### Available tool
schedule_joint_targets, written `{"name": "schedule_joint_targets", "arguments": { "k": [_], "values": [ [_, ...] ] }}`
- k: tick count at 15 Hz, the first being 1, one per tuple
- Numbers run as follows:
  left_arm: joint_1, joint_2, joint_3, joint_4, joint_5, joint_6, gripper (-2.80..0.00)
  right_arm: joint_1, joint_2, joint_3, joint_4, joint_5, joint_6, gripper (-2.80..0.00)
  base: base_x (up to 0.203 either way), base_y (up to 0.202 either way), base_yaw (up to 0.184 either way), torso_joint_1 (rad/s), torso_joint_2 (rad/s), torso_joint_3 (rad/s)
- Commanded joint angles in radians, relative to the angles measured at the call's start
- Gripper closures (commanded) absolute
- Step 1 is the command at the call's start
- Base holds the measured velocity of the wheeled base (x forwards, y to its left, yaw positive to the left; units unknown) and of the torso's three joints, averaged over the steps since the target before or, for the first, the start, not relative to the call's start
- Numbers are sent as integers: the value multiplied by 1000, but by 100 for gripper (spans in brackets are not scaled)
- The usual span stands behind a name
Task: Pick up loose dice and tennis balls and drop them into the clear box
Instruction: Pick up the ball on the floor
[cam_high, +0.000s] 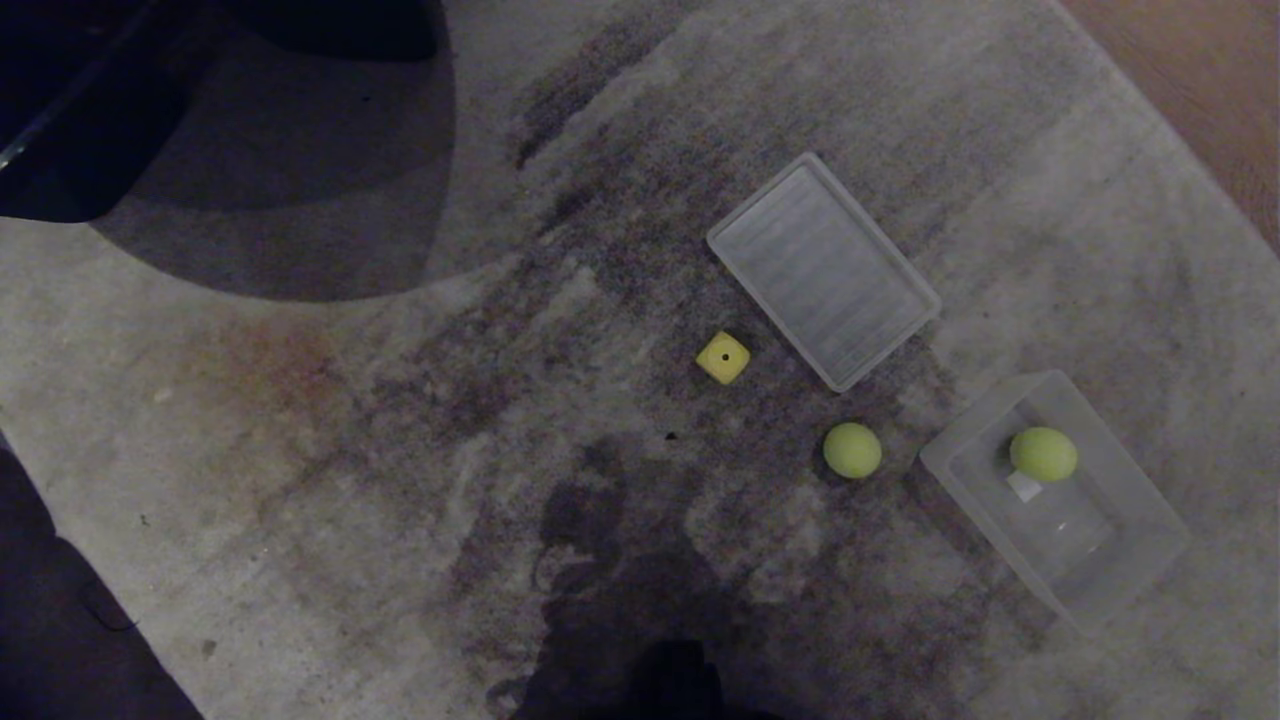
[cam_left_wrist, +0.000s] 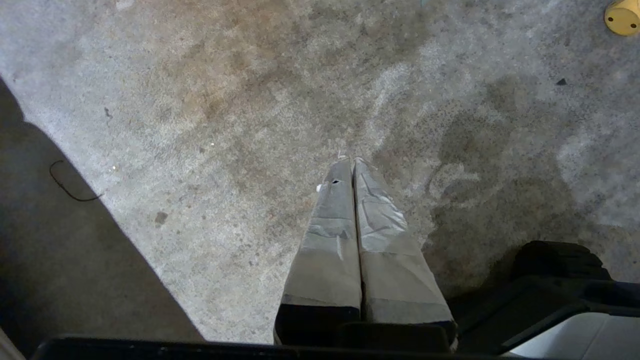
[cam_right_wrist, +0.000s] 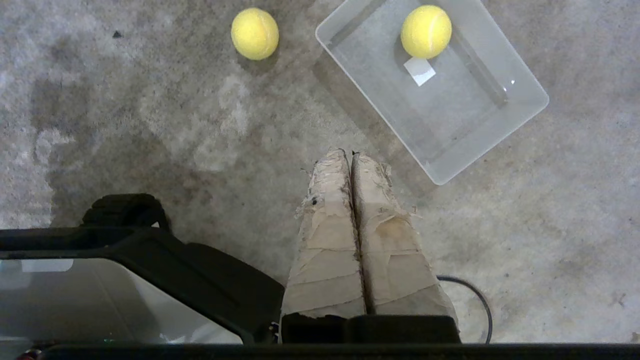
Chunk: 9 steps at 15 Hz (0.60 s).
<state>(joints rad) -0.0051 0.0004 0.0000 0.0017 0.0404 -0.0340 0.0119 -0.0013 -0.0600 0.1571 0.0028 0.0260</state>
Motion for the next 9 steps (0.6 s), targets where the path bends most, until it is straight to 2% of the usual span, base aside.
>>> {"name": "schedule_joint_targets", "arguments": {
  "k": [1, 9],
  "values": [
    [-1, 1, 2, -2, 2, -4, 0, 0, 3, 0, 1, 0, 0, 0, 0, 0, 0, 0, 0, 0],
    [-1, 1, 2, -2, 4, -9, 0, 0, 3, 0, 1, 2, -1, 0, 0, 0, 0, 0, 0, 0]
  ]
}}
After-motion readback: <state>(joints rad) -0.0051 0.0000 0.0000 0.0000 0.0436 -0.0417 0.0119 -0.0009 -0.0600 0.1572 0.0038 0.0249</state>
